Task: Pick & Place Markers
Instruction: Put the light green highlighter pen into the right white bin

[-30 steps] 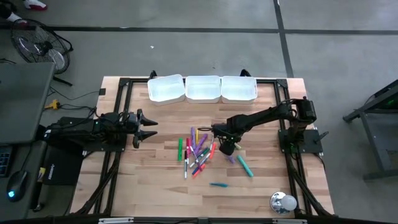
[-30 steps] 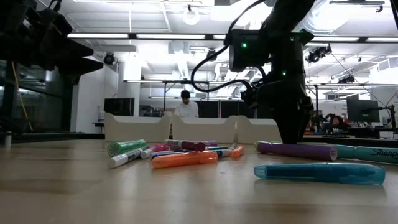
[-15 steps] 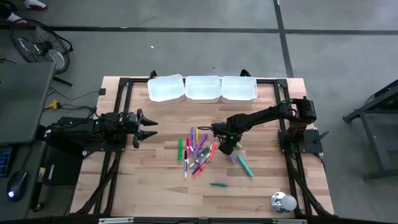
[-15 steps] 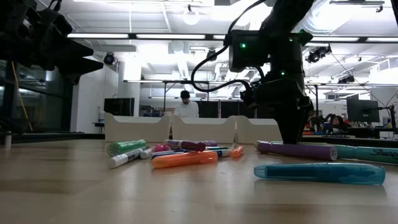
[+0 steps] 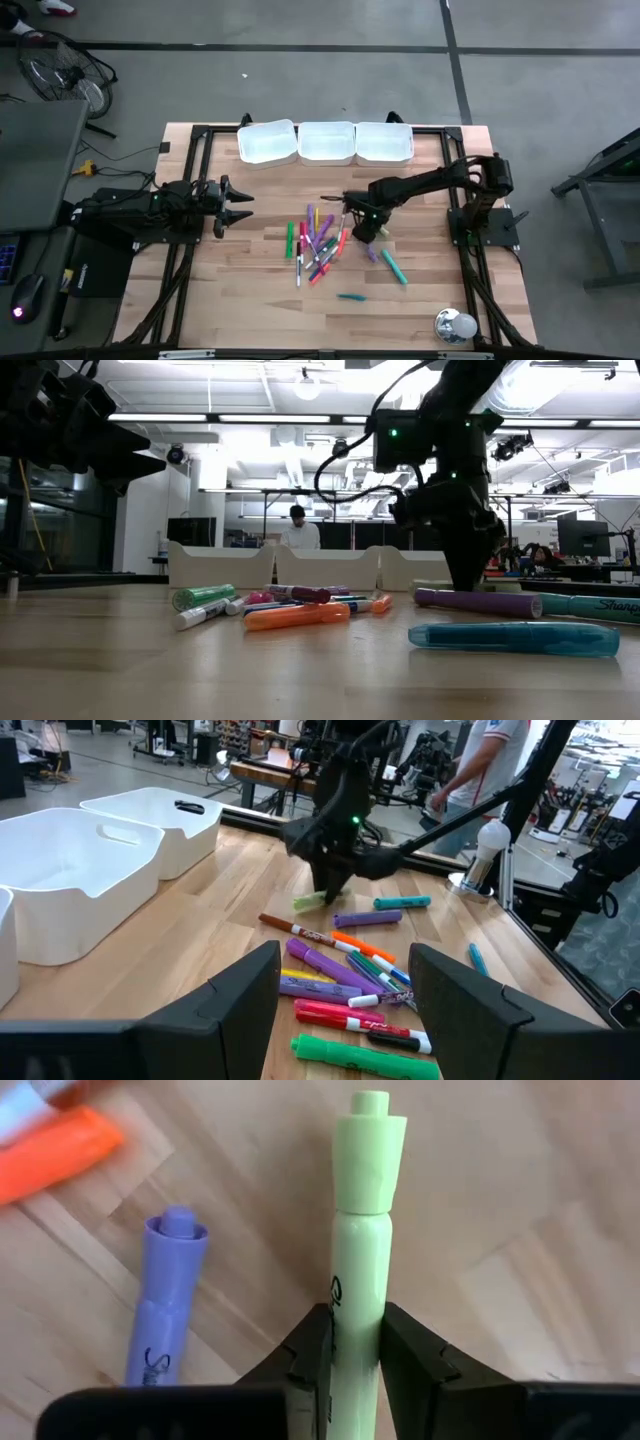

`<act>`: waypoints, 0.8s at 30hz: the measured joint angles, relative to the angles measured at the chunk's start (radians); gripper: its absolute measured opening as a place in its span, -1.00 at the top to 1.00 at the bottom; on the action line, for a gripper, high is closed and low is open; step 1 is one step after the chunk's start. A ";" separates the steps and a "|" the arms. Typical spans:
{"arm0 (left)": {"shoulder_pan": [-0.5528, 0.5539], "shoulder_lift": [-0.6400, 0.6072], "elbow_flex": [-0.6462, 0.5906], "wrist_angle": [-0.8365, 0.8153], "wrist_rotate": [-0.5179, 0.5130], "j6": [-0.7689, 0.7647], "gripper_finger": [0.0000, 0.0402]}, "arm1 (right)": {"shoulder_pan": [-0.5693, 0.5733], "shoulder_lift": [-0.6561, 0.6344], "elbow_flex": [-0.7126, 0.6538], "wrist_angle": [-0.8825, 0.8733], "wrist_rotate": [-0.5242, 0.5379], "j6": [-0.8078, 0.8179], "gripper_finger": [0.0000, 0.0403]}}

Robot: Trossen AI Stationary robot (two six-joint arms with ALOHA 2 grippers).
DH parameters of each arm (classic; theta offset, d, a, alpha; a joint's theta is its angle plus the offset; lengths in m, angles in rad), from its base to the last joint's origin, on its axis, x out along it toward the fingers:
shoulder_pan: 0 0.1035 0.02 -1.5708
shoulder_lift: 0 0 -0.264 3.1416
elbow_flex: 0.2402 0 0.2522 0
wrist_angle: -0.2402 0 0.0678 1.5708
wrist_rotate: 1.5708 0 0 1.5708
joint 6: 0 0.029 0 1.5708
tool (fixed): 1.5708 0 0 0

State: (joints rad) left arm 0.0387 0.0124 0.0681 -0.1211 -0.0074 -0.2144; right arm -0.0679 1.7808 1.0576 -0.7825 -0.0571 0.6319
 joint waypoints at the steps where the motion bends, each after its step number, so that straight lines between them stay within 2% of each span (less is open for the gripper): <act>1: 0.000 0.000 0.000 0.000 0.000 0.000 -0.09 | -0.003 -0.009 0.001 -0.001 -0.001 0.000 0.72; 11: 0.000 0.000 0.000 0.000 0.000 0.000 -0.09 | -0.053 -0.097 0.004 -0.030 -0.057 -0.002 0.72; 24: 0.000 0.000 0.000 0.000 0.000 0.000 -0.09 | -0.219 -0.243 0.006 -0.065 -0.045 -0.040 0.71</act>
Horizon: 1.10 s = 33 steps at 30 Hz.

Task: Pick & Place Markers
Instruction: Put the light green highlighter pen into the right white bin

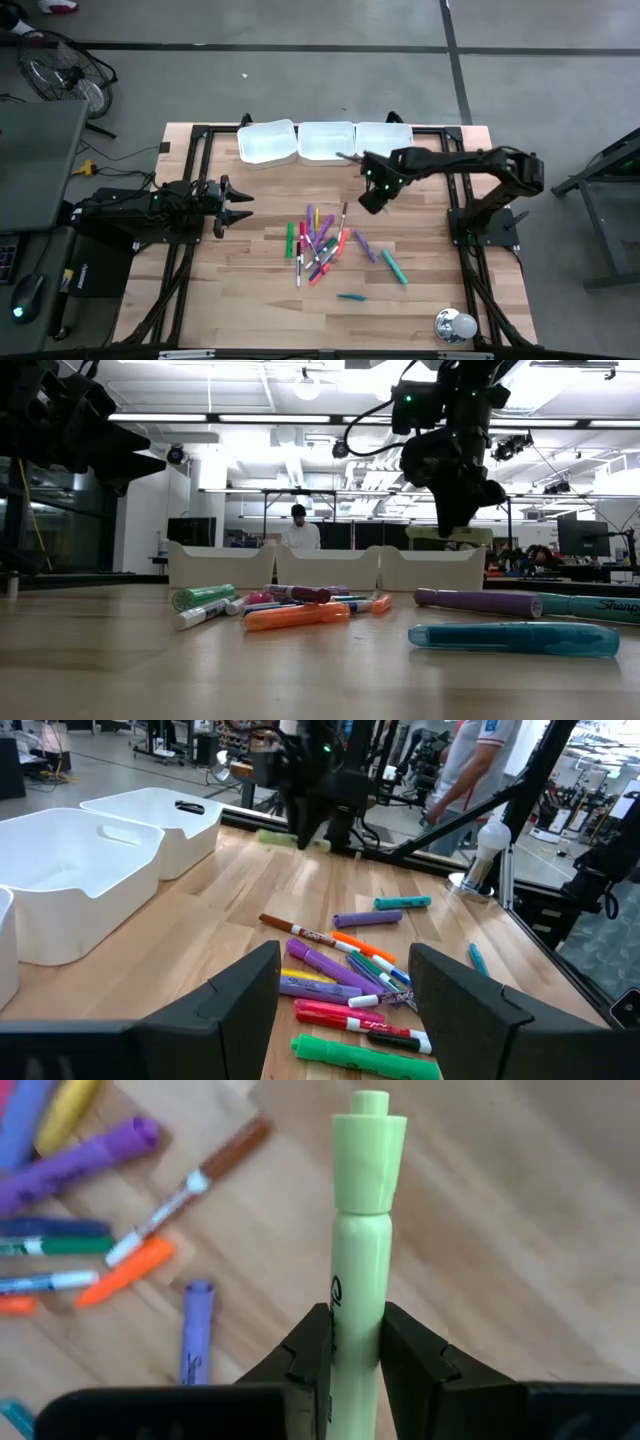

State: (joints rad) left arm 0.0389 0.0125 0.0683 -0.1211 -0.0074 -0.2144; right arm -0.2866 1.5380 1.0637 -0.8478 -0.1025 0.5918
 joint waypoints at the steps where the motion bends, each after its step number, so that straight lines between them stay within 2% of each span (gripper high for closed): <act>1: 0.000 0.000 0.000 0.000 0.000 0.000 -0.09 | -0.018 -0.007 0.000 0.001 0.000 -0.019 0.71; 7: 0.000 0.000 0.000 0.000 0.000 0.000 -0.09 | -0.125 -0.019 0.044 -0.024 0.003 -0.153 0.72; 22: 0.000 0.000 0.000 0.000 0.000 0.000 -0.09 | -0.357 0.070 0.237 -0.136 0.151 -0.660 0.72; 28: 0.000 0.000 0.000 0.000 0.000 0.000 -0.09 | -0.401 0.146 0.307 -0.152 0.204 -0.801 0.72; 33: 0.000 0.000 0.000 0.000 0.000 0.000 -0.09 | -0.401 0.257 0.374 -0.197 0.273 -0.918 0.69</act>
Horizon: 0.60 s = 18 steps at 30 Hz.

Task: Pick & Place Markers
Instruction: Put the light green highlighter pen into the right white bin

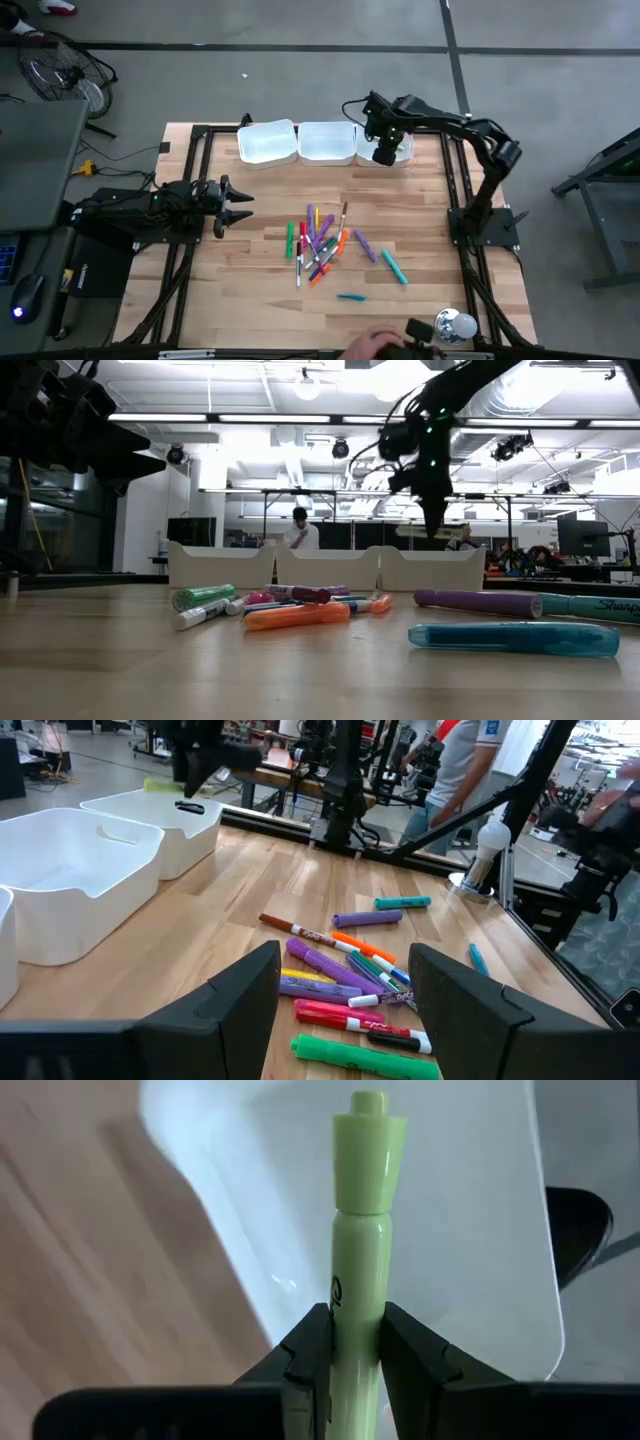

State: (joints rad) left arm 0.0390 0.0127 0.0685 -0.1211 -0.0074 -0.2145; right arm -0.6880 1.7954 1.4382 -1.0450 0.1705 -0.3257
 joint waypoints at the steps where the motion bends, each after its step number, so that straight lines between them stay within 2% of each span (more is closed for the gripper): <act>1: 0.000 0.000 0.000 0.000 0.000 0.000 -0.09 | 0.000 0.022 0.013 -0.012 0.015 -0.022 0.69; 9: 0.000 0.000 0.000 0.000 0.000 0.000 -0.09 | 0.000 0.140 0.068 -0.050 0.093 -0.134 0.69; 18: 0.000 0.000 0.000 0.000 0.000 0.000 -0.09 | 0.006 0.201 0.066 -0.058 0.091 -0.154 0.68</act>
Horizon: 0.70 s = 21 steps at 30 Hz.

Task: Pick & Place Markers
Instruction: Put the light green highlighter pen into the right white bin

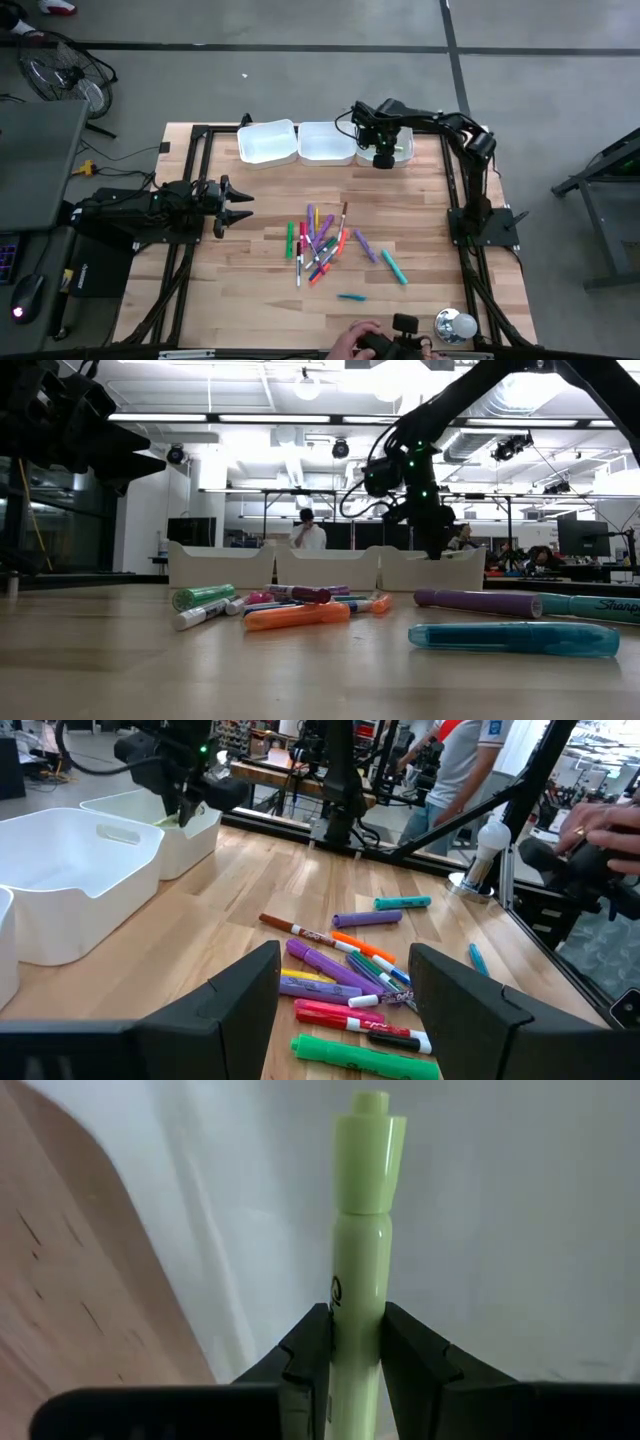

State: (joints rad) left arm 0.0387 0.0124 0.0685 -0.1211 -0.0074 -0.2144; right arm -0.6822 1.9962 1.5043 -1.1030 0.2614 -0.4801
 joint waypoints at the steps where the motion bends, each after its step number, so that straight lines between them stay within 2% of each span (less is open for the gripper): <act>1: 0.000 0.000 0.000 0.000 0.000 0.000 -0.09 | 0.000 0.004 0.000 0.000 -0.006 0.000 0.68; 21: 0.000 0.000 0.000 0.000 0.000 0.000 -0.09 | 0.002 0.020 -0.003 0.000 -0.032 0.009 0.63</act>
State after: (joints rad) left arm 0.0387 0.0128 0.0683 -0.1211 -0.0074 -0.2144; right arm -0.6804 2.0163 1.5009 -1.1034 0.2292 -0.4710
